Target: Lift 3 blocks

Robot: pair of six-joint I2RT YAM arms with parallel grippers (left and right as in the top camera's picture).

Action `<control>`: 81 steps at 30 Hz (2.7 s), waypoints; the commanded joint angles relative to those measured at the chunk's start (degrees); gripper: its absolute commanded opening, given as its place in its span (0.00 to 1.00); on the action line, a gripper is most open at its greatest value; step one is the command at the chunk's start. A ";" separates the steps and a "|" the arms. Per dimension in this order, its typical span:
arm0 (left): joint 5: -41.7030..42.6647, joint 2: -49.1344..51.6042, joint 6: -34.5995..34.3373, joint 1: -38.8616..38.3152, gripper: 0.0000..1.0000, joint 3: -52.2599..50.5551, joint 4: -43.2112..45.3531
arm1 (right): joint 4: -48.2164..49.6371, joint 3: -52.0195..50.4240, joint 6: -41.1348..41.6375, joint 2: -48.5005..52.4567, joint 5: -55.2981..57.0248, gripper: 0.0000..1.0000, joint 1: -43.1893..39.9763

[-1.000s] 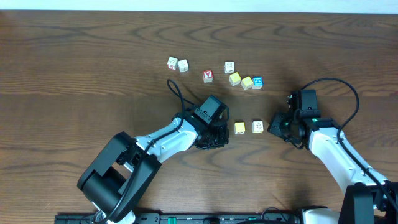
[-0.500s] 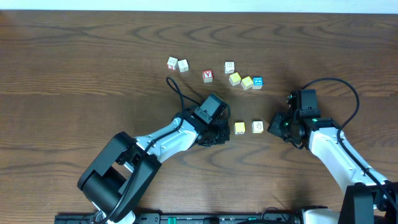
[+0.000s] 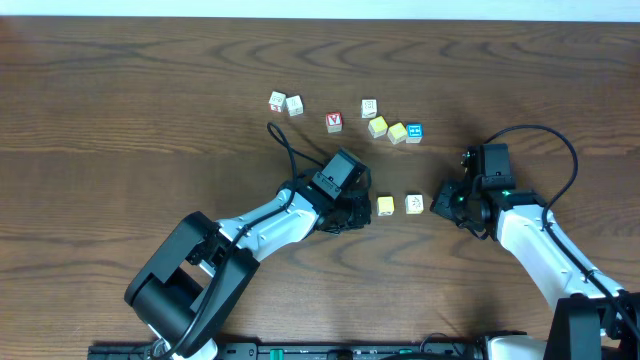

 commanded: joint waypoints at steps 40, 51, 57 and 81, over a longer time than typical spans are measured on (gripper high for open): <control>2.60 -13.92 5.81 18.71 0.07 -0.74 -13.86 | 4.68 -3.37 0.79 -0.04 0.79 0.01 2.78; 1.42 -13.92 8.61 19.69 0.07 -0.81 -15.54 | 8.28 -5.77 1.92 -0.02 0.81 0.01 2.78; 1.42 -13.92 8.59 19.69 0.07 -0.81 -15.78 | 11.37 -7.89 1.99 -0.02 0.76 0.01 2.78; 1.38 -13.92 8.61 19.69 0.07 -0.81 -17.66 | 16.74 -8.22 3.19 4.24 -3.08 0.01 5.86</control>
